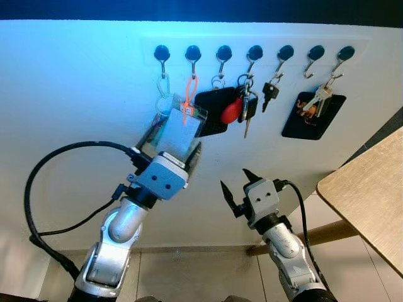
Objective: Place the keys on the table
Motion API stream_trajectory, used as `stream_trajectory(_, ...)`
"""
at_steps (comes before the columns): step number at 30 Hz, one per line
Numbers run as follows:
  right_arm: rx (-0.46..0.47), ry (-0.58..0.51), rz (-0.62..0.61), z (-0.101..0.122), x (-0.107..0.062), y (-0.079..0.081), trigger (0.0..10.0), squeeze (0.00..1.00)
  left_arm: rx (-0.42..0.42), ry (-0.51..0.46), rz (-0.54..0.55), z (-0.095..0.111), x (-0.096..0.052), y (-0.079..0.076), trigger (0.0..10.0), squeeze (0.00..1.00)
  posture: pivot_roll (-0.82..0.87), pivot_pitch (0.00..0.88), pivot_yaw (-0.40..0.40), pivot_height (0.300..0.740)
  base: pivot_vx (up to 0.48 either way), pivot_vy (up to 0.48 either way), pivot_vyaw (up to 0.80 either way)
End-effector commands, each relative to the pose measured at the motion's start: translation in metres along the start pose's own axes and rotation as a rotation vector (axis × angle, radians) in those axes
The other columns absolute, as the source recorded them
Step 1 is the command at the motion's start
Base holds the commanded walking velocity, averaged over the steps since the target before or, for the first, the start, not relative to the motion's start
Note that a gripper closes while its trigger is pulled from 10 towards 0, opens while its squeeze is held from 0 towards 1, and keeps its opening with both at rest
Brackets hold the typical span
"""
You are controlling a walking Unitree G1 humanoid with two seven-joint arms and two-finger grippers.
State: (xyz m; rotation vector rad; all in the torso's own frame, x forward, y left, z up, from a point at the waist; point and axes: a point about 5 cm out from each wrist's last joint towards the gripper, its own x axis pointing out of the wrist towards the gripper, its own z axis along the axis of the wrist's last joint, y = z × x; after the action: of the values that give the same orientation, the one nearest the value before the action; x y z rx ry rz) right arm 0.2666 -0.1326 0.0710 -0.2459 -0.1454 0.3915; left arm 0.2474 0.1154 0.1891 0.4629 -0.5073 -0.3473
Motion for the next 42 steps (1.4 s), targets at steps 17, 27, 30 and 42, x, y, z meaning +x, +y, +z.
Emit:
stream_trajectory(17,0.002,-0.006,0.034,0.002,-0.003,0.005,10.0,0.00,-0.032,0.052,0.132,-0.016,-0.013,0.026,10.0,0.00,0.03,0.093,-0.018,0.740,0.000,0.000,0.00)
stream_trajectory(27,-0.004,-0.010,0.036,0.003,-0.004,0.005,10.0,0.00,-0.106,-0.047,0.107,-0.006,-0.014,0.026,8.4,0.00,0.03,0.093,-0.019,0.740,0.000,0.000,0.00)
stream_trajectory(30,-0.006,-0.012,0.037,0.003,-0.004,0.004,10.0,0.00,-0.125,-0.071,0.105,-0.003,-0.014,0.026,0.0,0.00,0.03,0.094,-0.020,0.740,0.000,0.000,0.00)
stream_trajectory(42,-0.014,-0.014,0.040,0.004,-0.004,0.004,10.0,0.00,-0.161,-0.110,0.076,0.000,-0.013,0.022,0.0,0.00,0.02,0.095,-0.019,0.740,0.000,0.000,0.00)
